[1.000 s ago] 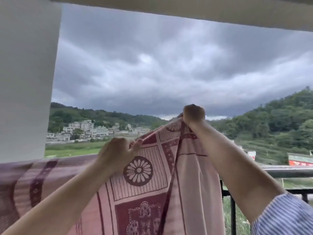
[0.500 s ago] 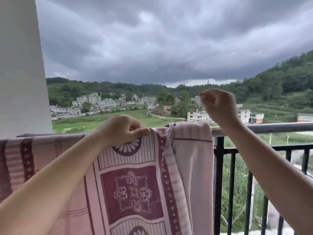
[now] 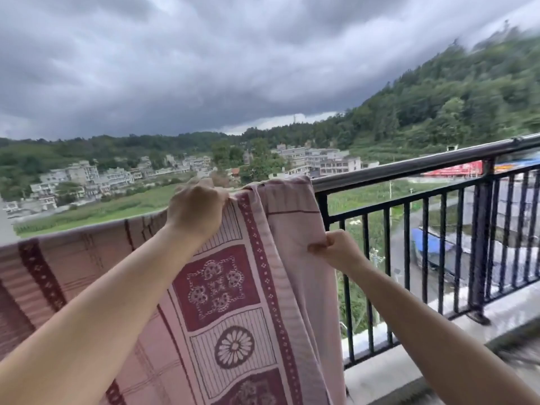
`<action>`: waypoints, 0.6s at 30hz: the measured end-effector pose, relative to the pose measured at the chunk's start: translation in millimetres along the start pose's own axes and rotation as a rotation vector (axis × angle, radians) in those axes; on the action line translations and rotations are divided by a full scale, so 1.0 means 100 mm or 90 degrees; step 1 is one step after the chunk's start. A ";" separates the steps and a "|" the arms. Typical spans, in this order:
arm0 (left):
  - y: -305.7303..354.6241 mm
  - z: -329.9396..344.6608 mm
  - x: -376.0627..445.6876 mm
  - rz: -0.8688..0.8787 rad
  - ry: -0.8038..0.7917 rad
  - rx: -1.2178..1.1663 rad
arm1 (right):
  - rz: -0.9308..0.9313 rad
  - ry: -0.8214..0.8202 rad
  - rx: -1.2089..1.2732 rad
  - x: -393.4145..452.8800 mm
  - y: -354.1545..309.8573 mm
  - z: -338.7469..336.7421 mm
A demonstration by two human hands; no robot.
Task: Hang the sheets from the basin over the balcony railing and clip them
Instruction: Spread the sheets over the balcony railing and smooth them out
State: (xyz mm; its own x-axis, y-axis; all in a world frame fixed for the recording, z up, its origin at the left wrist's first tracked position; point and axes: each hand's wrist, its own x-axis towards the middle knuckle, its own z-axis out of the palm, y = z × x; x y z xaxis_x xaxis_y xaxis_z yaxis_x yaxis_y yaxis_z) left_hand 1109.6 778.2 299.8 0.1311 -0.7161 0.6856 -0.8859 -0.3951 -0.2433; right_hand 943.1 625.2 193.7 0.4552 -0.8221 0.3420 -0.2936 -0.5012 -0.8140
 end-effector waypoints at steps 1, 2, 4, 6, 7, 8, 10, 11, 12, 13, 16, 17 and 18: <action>0.03 -0.02 0.01 0.000 -0.004 0.013 | -0.015 0.049 -0.066 0.00 -0.01 -0.12; 0.06 -0.04 0.02 -0.001 -0.013 0.026 | -0.030 0.105 -0.121 0.00 -0.03 -0.26; 0.10 -0.06 0.07 -0.005 -0.034 0.058 | -0.079 0.235 -0.201 0.01 -0.17 -0.59; 0.15 -0.04 0.13 -0.023 -0.039 0.095 | -0.158 0.348 -0.277 0.08 -0.47 -0.90; 0.17 -0.03 0.17 -0.039 -0.035 0.107 | -0.199 0.388 -0.317 0.17 -0.66 -1.02; 0.18 -0.03 0.22 -0.057 -0.031 0.114 | -0.230 0.415 -0.356 0.30 -0.87 -1.11; 0.20 -0.02 0.36 -0.101 -0.021 0.117 | -0.267 0.467 -0.421 0.62 -1.26 -1.22; 0.20 0.00 0.44 -0.124 -0.018 0.111 | -0.279 0.493 -0.445 0.78 -1.41 -1.22; 0.19 0.02 0.51 -0.147 -0.015 0.094 | -0.295 0.511 -0.452 0.92 -1.52 -1.18; 0.17 0.06 0.57 -0.172 -0.019 0.067 | -0.312 0.498 -0.451 1.06 -1.55 -1.10; 0.12 0.16 0.63 -0.244 -0.076 -0.053 | -0.341 0.240 -0.510 1.30 -1.25 -0.65; 0.10 0.19 0.63 -0.255 -0.086 -0.088 | -0.319 0.114 -0.515 1.33 -1.08 -0.53; 0.06 0.22 0.64 -0.259 -0.087 -0.121 | -0.284 0.007 -0.496 1.32 -0.94 -0.48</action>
State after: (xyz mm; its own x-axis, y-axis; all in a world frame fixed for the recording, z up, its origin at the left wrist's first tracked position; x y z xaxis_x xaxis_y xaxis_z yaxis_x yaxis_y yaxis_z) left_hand 1122.1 717.4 327.3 0.5302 -0.5992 0.5999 -0.8146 -0.5562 0.1644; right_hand 990.2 550.8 337.5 0.6563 -0.5075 0.5582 -0.5801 -0.8126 -0.0567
